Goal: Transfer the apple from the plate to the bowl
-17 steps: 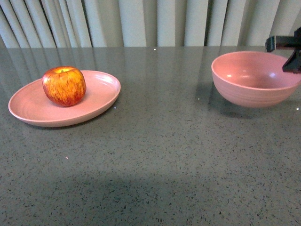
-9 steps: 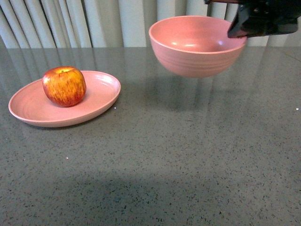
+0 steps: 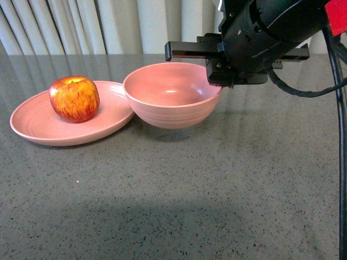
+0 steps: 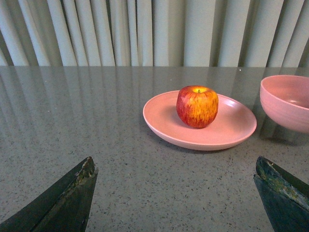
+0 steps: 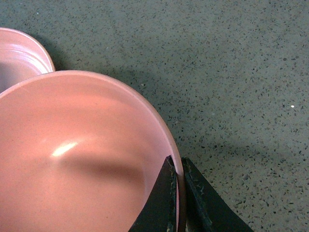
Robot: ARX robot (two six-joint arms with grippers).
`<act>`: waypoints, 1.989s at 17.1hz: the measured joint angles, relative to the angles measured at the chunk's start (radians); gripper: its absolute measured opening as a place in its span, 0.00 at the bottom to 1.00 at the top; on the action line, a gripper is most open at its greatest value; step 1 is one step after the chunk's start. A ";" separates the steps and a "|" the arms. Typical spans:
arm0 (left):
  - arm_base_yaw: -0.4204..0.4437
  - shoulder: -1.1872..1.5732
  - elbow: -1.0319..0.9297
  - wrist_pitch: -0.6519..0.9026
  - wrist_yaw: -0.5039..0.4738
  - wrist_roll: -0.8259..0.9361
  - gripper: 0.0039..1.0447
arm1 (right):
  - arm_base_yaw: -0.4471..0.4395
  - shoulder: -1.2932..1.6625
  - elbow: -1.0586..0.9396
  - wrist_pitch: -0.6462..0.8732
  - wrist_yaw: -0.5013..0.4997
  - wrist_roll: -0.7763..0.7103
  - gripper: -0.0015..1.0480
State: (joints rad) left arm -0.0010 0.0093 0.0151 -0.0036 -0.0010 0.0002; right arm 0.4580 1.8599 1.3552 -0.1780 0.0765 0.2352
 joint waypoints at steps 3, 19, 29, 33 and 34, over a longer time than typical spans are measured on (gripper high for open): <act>0.000 0.000 0.000 0.000 0.000 0.000 0.94 | 0.000 0.024 0.020 -0.003 0.003 0.013 0.02; 0.000 0.000 0.000 0.000 0.000 0.000 0.94 | -0.021 0.053 0.014 -0.008 0.002 0.044 0.02; 0.000 0.000 0.000 0.000 0.000 0.000 0.94 | -0.021 0.056 0.001 -0.006 -0.007 0.045 0.24; 0.000 0.000 0.000 0.000 0.000 0.000 0.94 | -0.021 0.056 0.000 -0.005 -0.008 0.045 0.57; 0.000 0.000 0.000 0.000 0.000 0.000 0.94 | -0.021 0.056 0.000 -0.004 -0.010 0.045 0.66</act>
State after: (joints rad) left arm -0.0010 0.0093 0.0151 -0.0036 -0.0006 0.0002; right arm 0.4374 1.9163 1.3548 -0.1818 0.0669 0.2806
